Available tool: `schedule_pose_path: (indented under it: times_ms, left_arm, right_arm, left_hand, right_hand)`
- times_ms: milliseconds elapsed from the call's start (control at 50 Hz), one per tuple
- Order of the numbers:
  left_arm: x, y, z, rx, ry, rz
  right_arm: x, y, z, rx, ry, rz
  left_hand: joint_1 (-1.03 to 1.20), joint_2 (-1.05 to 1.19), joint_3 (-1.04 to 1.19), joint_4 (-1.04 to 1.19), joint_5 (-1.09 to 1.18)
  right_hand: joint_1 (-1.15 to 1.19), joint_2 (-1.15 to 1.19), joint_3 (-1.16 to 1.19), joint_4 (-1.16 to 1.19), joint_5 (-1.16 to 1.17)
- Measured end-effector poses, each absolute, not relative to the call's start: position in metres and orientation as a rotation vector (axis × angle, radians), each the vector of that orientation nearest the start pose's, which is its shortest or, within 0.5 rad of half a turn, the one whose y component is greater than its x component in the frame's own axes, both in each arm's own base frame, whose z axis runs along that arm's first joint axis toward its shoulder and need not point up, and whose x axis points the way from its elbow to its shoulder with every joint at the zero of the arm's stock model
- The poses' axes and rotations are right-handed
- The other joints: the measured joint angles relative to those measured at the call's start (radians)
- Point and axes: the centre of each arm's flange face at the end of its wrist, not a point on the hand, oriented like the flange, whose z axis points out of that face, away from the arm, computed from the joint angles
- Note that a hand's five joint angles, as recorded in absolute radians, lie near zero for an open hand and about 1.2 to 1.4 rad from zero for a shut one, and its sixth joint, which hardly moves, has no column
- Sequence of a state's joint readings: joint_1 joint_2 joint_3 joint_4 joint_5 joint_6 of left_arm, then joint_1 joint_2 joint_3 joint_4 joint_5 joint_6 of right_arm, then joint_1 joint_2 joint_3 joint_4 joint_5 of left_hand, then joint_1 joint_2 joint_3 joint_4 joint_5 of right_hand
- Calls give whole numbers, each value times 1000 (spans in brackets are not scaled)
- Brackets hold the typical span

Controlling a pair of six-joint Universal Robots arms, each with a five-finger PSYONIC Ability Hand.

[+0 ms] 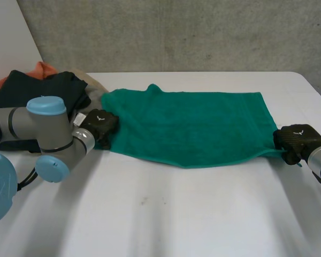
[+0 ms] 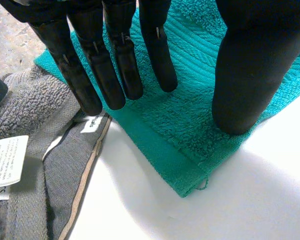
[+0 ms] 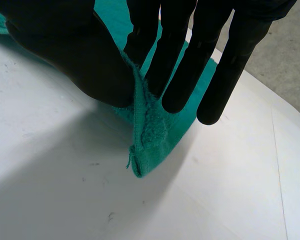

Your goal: Fold the laundry.

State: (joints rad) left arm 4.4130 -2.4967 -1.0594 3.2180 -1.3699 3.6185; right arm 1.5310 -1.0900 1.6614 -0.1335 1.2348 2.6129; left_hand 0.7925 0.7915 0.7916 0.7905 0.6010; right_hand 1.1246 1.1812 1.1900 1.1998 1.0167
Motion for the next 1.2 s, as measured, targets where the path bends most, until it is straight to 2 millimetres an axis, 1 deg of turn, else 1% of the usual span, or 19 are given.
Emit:
schedule_pose_path:
  times_ms: [80,140,160,200,240,400,460,540,620,660,680,720,740,760,820,920,1000,1080,1200]
  left_arm:
    - [-275,-383,101,1158,2338,-1858]
    - [-275,-383,102,1159,2336,-1861]
    - [-276,-383,102,1160,2336,-1862]
    - [-276,-382,102,1162,2336,-1862]
    - [-277,-382,102,1164,2336,-1862]
    - [-279,-377,106,1167,2337,-1858]
    - [-280,-371,115,1174,2334,-1861]
    - [-278,-355,142,1177,2315,-1884]
    - [-272,-334,171,1178,2289,-1924]
    - [-270,-328,176,1182,2281,-1938]
    - [-269,-323,178,1188,2276,-1947]
    - [-268,-320,174,1202,2281,-1951]
    - [-269,-319,168,1215,2294,-1941]
    - [-269,-318,164,1224,2305,-1933]
    - [-271,-315,140,1274,2375,-1869]
    - [-284,-303,119,1359,2467,-1805]
    - [-304,-289,119,1425,2491,-1835]
    - [-322,-281,121,1460,2485,-1886]
    - [-344,-288,110,1463,2445,-1936]
  right_arm:
    - [148,-341,138,-914,2489,-1733]
    - [148,-341,138,-914,2489,-1733]
    - [148,-341,138,-914,2489,-1733]
    - [148,-341,138,-914,2489,-1733]
    - [148,-341,138,-914,2489,-1733]
    - [147,-341,140,-912,2489,-1743]
    - [147,-341,142,-913,2491,-1747]
    - [146,-339,148,-934,2504,-1732]
    - [147,-329,167,-1009,2518,-1696]
    - [147,-324,173,-1037,2521,-1680]
    - [148,-320,178,-1061,2522,-1669]
    - [149,-315,183,-1088,2521,-1655]
    - [149,-314,185,-1097,2520,-1650]
    - [150,-313,185,-1102,2519,-1646]
    - [150,-312,182,-1112,2524,-1622]
    - [150,-314,174,-1103,2539,-1592]
    - [150,-314,172,-1085,2543,-1585]
    - [150,-314,179,-1042,2527,-1604]
    - [152,-312,194,-970,2476,-1648]
  left_hand:
    - [52,52,48,50,32]
    - [229,216,213,218,203]
    - [229,216,213,218,203]
    - [365,361,353,360,361]
    - [368,398,393,402,379]
    - [368,402,397,405,379]
    - [368,402,397,405,379]
    - [368,402,397,405,379]
    - [361,397,393,400,375]
    - [327,356,352,358,349]
    - [144,167,166,168,178]
    - [144,167,166,168,178]
    - [-214,-160,-154,-159,-145]
    - [-275,-238,-234,-235,-224]
    - [-279,-260,-255,-268,-254]
    - [-279,-260,-255,-268,-254]
    - [-279,-260,-255,-268,-254]
    - [-279,-260,-255,-268,-254]
    - [-242,-236,-235,-234,-218]
  right_hand:
    - [0,0,0,0,0]
    - [0,0,0,0,0]
    - [0,0,0,0,0]
    - [0,0,0,0,0]
    - [0,0,0,0,0]
    - [0,0,0,0,0]
    - [0,0,0,0,0]
    - [0,0,0,0,0]
    - [0,0,0,0,0]
    - [0,0,0,0,0]
    - [0,0,0,0,0]
    - [0,0,0,0,0]
    - [0,0,0,0,0]
    - [0,0,0,0,0]
    - [0,0,0,0,0]
    - [0,0,0,0,0]
    - [0,0,0,0,0]
    - [0,0,0,0,0]
    - [0,0,0,0,0]
